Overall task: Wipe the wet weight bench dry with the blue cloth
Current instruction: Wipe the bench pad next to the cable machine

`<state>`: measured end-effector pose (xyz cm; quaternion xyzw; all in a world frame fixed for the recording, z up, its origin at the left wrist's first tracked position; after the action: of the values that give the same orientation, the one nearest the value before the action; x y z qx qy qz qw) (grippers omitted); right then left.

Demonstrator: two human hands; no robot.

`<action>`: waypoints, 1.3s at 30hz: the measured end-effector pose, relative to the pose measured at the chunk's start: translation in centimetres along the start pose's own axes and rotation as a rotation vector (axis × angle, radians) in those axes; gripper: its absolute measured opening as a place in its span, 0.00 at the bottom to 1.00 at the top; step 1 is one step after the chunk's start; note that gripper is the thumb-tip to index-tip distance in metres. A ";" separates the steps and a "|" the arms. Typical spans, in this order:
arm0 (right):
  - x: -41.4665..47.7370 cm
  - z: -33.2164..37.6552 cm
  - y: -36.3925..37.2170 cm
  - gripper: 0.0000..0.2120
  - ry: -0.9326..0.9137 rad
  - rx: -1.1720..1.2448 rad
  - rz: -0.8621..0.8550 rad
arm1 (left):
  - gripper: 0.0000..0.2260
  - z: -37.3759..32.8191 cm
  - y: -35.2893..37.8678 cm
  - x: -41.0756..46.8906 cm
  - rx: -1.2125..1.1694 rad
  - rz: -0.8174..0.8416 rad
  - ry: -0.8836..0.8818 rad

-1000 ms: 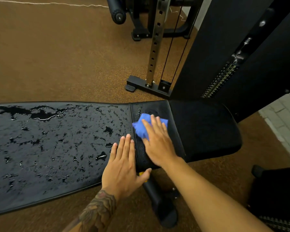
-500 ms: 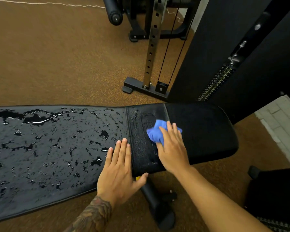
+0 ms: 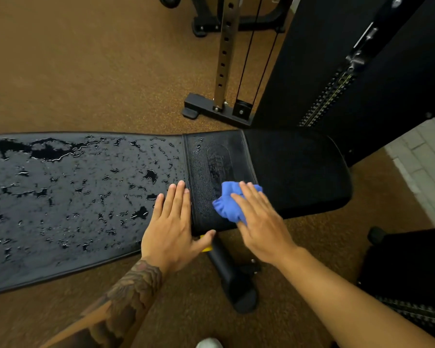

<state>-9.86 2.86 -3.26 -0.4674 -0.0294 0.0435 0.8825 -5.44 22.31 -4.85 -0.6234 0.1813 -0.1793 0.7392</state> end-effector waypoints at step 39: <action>8.0 0.0 -0.4 0.26 -0.224 0.120 0.167 | 0.46 -0.1 -0.1 0.1 0.008 0.029 0.006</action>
<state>-1.92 3.53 -2.84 -0.4070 -0.0859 0.1702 0.8933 -5.43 22.21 -4.78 -0.6172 0.1916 -0.1710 0.7437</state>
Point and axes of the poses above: each hand's wrist, its own x-axis towards the middle knuckle, its own y-axis out of the palm, z = x × y, the point moved 3 cm from there along x, towards the middle knuckle, and after that the axes turned 13 degrees about x, right-handed, at the moved point
